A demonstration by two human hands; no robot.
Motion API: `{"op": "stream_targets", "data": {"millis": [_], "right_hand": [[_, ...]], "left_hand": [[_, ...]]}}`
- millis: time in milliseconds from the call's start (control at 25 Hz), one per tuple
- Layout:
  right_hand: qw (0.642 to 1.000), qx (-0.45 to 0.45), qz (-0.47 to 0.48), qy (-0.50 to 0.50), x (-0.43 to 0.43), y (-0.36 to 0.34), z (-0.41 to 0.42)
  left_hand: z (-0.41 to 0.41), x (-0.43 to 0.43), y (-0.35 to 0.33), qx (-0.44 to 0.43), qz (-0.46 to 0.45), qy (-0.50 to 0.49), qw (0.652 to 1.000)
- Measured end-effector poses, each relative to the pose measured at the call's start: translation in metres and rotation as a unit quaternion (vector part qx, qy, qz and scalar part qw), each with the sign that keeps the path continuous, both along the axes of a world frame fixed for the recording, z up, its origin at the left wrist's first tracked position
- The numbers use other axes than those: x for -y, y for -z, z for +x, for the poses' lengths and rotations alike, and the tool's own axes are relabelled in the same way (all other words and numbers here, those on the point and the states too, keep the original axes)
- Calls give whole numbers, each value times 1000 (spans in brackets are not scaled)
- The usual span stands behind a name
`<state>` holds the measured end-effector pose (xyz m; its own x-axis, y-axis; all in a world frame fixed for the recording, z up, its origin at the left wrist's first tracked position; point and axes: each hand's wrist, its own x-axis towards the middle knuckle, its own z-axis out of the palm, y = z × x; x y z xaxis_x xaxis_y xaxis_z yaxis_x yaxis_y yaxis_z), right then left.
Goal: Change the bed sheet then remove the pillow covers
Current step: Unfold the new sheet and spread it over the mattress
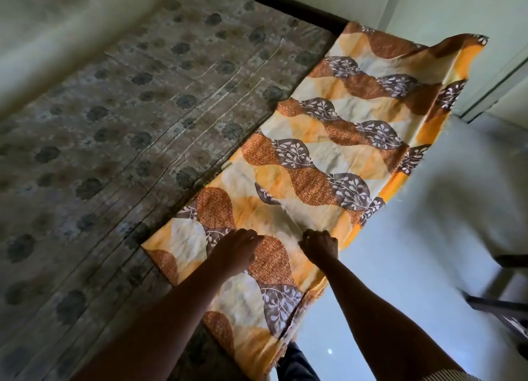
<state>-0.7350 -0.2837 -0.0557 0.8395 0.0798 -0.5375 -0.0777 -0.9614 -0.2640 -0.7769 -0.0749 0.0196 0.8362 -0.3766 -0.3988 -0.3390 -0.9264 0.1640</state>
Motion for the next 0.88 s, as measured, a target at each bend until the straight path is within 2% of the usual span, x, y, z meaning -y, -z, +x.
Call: {"op": "stream_targets", "data": {"millis": [160, 240, 280, 320, 440, 560, 680, 760, 800, 880], "right_hand": [[976, 24, 183, -113, -27, -40, -34], [957, 72, 234, -156, -34, -53, -56], [952, 95, 245, -157, -37, -57, -68], [949, 109, 253, -153, -41, -61, -79], [945, 148, 262, -130, -65, -67, -119], [938, 169, 274, -127, -116, -74, -181], [935, 139, 292, -145, -177, -74, -255], [941, 90, 290, -151, -210, -68, -304], [946, 54, 279, -159, -221, -65, -327], [942, -23, 279, -183, -236, -63, -363]], "left_hand": [[17, 2, 5, 165, 8, 115, 980], [27, 1, -10, 90, 142, 231, 958], [26, -4, -20, 24, 219, 242, 945], [23, -14, -24, -2, 270, 226, 936], [-20, -58, -41, -9, 230, 178, 957], [-109, -122, -43, 133, 169, 191, 958], [-204, -196, -16, 187, 120, 144, 964], [-260, -208, -43, 214, 99, 73, 969], [-284, -210, -62, 189, 100, 75, 974], [-319, -222, -71, 57, 115, 27, 991]]}}
